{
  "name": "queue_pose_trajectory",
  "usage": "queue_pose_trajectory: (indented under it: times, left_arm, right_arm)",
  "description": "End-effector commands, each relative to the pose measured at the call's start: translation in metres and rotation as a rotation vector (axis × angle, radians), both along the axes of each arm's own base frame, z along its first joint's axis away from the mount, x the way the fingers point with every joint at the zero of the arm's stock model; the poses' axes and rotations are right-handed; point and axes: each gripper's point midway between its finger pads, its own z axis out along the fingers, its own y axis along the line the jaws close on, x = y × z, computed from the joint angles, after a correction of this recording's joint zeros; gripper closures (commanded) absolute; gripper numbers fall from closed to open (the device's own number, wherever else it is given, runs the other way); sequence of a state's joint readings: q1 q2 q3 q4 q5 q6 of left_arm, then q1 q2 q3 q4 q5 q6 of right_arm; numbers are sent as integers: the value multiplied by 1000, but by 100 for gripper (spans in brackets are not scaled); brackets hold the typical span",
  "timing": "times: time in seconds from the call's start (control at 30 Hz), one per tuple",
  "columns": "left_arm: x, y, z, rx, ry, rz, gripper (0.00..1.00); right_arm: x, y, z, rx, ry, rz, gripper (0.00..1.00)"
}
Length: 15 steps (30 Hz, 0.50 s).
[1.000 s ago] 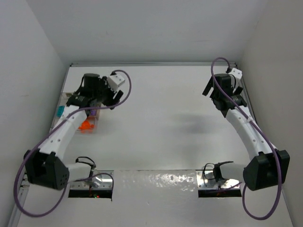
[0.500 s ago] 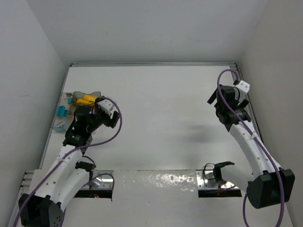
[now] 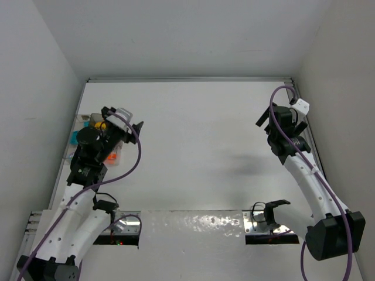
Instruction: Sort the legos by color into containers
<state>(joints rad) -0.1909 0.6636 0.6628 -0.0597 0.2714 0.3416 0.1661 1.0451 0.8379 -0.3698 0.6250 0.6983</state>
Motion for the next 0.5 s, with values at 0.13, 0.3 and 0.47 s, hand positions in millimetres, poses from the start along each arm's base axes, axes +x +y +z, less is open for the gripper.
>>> queue_pose_trajectory:
  times: [0.13, 0.3, 0.47]
  left_arm:
    - [4, 67, 239, -69, -597, 381, 24]
    - [-7, 76, 245, -100, -582, 420, 23]
    - [-2, 118, 223, -119, -490, 667, 22]
  right_arm:
    - [12, 4, 22, -7, -83, 32, 1]
    - [11, 4, 21, -3, -93, 31, 1]
    - [13, 8, 20, 10, -114, 55, 1]
